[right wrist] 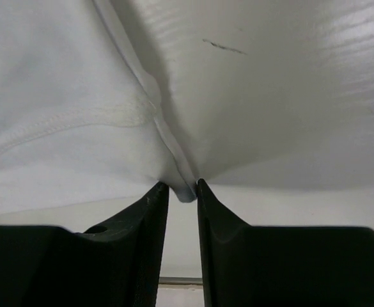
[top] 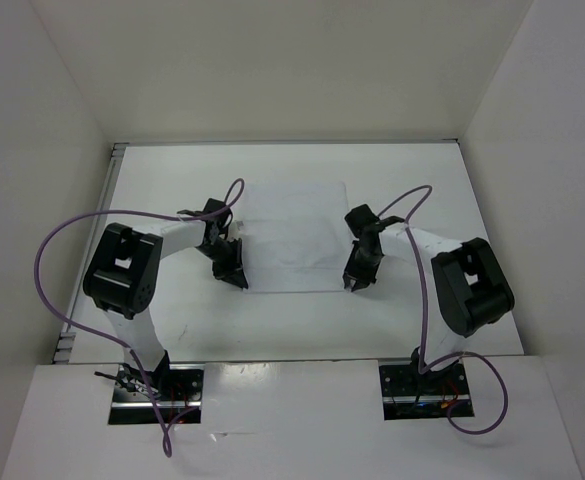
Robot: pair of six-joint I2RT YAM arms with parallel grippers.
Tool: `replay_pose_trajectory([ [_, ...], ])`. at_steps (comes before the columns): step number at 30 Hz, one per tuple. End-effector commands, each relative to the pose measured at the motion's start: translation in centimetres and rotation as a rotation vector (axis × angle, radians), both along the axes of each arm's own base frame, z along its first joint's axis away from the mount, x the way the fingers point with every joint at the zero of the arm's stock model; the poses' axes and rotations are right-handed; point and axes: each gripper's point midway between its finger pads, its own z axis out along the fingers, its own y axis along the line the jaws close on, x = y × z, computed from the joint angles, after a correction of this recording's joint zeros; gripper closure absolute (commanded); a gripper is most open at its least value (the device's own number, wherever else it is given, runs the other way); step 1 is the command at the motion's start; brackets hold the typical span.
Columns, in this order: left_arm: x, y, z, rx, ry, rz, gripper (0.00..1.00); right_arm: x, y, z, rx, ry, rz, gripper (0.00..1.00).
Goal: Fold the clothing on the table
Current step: Fold the skirt
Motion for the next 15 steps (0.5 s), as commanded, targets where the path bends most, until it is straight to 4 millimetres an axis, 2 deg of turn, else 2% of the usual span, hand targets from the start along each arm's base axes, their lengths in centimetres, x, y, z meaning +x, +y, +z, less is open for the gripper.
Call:
replay_pose_trajectory([
  [1,-0.4,0.5,0.1,0.023,-0.023,-0.020,1.00,3.1,0.5,1.6,-0.013,-0.113,0.005,0.70],
  [5,-0.5,0.5,0.4,0.020,-0.031,-0.020,1.00,3.1,1.6,3.7,0.055,-0.141,0.037,0.69],
  [8,-0.5,0.5,0.4,0.020,-0.031,-0.020,1.00,3.0,1.5,4.6,0.065,-0.162,0.037,0.67],
  [15,-0.9,0.6,0.2,0.023,-0.018,-0.012,1.00,2.7,0.8,2.8,0.009,-0.112,0.041,0.66],
])
